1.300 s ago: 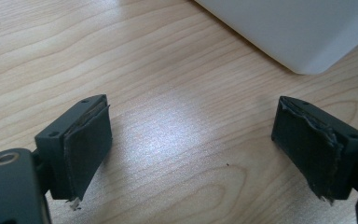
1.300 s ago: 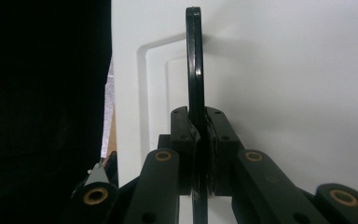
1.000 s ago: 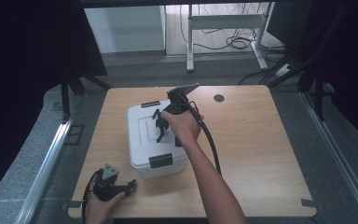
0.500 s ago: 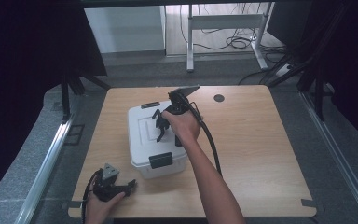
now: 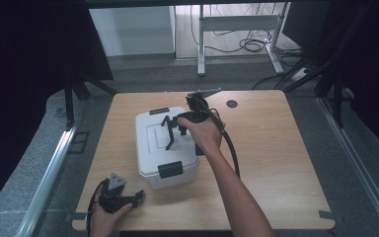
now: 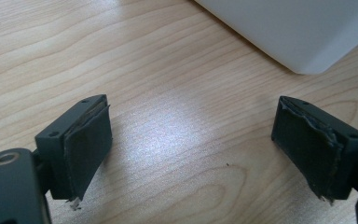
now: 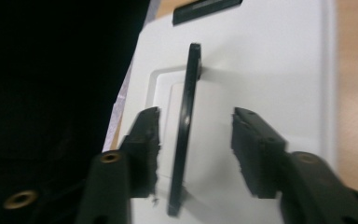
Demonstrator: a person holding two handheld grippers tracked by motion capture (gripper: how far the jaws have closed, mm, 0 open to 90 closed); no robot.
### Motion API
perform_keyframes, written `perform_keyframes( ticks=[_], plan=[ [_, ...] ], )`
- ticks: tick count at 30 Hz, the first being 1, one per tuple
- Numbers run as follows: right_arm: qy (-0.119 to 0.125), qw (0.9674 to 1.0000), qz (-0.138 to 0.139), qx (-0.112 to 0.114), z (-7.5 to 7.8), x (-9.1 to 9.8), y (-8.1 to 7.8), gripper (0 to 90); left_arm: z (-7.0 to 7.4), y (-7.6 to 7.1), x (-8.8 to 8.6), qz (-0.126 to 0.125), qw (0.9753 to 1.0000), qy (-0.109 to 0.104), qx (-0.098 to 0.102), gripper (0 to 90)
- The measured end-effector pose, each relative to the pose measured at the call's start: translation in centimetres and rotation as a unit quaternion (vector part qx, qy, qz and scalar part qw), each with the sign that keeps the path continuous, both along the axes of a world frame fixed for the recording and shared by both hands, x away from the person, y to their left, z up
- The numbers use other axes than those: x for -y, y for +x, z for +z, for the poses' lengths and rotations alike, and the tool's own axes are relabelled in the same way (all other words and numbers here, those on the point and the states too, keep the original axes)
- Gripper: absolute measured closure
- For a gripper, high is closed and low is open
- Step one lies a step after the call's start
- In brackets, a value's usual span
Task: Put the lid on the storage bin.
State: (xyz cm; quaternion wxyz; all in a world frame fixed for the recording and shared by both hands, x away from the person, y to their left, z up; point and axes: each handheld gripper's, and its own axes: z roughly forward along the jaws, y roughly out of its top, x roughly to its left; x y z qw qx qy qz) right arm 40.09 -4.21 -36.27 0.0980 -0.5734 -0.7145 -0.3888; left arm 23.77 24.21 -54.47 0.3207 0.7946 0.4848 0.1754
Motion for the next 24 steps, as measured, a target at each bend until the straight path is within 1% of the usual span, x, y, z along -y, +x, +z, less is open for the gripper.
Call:
perform_keyframes(
  ticks=[1, 2, 3, 4, 5, 7, 8, 9, 10, 11, 12, 15, 16, 17, 18, 19, 20, 21, 22, 23, 24],
  plan=[
    [0.003, 0.9999, 0.001, 0.010, 0.1, 0.5, -0.3, 47.8, 0.0, 0.0, 0.0, 0.001, 1.0000, -0.001, 0.000, 12.0],
    [0.003, 0.9999, 0.001, 0.010, 0.1, 0.5, -0.3, 47.8, 0.0, 0.0, 0.0, 0.001, 1.0000, -0.001, 0.000, 12.0],
    [0.010, 0.9996, 0.002, 0.026, 0.2, 1.8, -1.0, 45.5, 0.0, 0.0, 0.0, 0.001, 1.0000, -0.001, 0.001, 12.0],
    [0.010, 0.9996, 0.002, 0.026, 0.2, 1.8, -1.0, 45.5, 0.0, 0.0, 0.0, 0.001, 1.0000, -0.001, 0.001, 12.0],
    [0.012, 0.9991, 0.006, 0.039, 0.2, 3.1, -1.7, 44.1, 0.0, 0.0, 0.0, 0.001, 1.0000, -0.001, 0.001, 12.0],
    [0.023, 0.9985, 0.005, 0.050, 0.0, 4.5, -2.3, 42.5, 0.0, 0.0, 0.0, 0.001, 1.0000, -0.001, 0.001, 12.0],
    [0.023, 0.9985, 0.005, 0.050, 0.0, 4.5, -2.3, 42.5, 0.0, 0.0, 0.0, 0.001, 1.0000, -0.001, 0.001, 12.0],
    [0.032, 0.9980, 0.002, 0.055, -0.2, 5.9, -2.9, 41.8, 0.0, 0.0, 0.0, 0.001, 1.0000, -0.001, 0.000, 12.0],
    [0.035, 0.9977, 0.000, 0.057, -0.3, 6.6, -3.2, 41.6, 0.0, 0.0, 0.0, 0.001, 1.0000, -0.001, 0.000, 12.0],
    [0.035, 0.9977, 0.000, 0.057, -0.3, 6.6, -3.2, 41.6, 0.0, 0.0, 0.0, 0.001, 1.0000, -0.001, 0.000, 12.0],
    [0.042, 0.9972, -0.005, 0.062, -0.7, 8.0, -3.7, 41.2, 0.0, 0.0, 0.0, 0.001, 1.0000, -0.001, 0.000, 12.0],
    [0.052, 0.9965, -0.015, 0.063, -1.3, 9.9, -4.3, 40.7, 0.0, 0.0, 0.0, 0.001, 1.0000, -0.001, 0.001, 12.0],
    [0.052, 0.9965, -0.015, 0.063, -1.3, 9.9, -4.3, 40.7, 0.0, 0.0, 0.0, 0.001, 1.0000, -0.001, 0.001, 12.0],
    [0.054, 0.9964, -0.018, 0.063, -1.7, 11.0, -4.8, 40.6, 0.0, 0.0, 0.0, 0.001, 1.0000, -0.001, 0.001, 12.0],
    [0.054, 0.9964, -0.018, 0.063, -1.7, 11.0, -4.8, 40.6, 0.0, 0.0, 0.0, 0.001, 1.0000, -0.001, 0.001, 12.0],
    [0.058, 0.9958, -0.023, 0.067, -2.0, 11.9, -5.2, 40.2, 0.0, 0.0, 0.0, 0.001, 1.0000, -0.001, 0.001, 12.0],
    [0.058, 0.9958, -0.023, 0.067, -2.0, 11.9, -5.2, 40.2, 0.0, 0.0, 0.0, 0.001, 1.0000, -0.001, 0.001, 12.0],
    [0.063, 0.9952, -0.028, 0.070, -2.5, 12.7, -5.7, 40.0, 0.0, 0.0, 0.0, 0.001, 1.0000, -0.001, 0.002, 12.0],
    [0.063, 0.9952, -0.028, 0.070, -2.5, 12.7, -5.7, 40.0, 0.0, 0.0, 0.0, 0.001, 1.0000, -0.001, 0.002, 12.0],
    [0.067, 0.9946, -0.030, 0.074, -3.0, 13.4, -6.1, 39.4, 0.0, 0.0, 0.0, 0.001, 1.0000, -0.001, 0.002, 12.0],
    [0.067, 0.9946, -0.030, 0.074, -3.0, 13.4, -6.1, 39.4, 0.0, 0.0, 0.0, 0.001, 1.0000, -0.001, 0.002, 12.0]
  ],
)
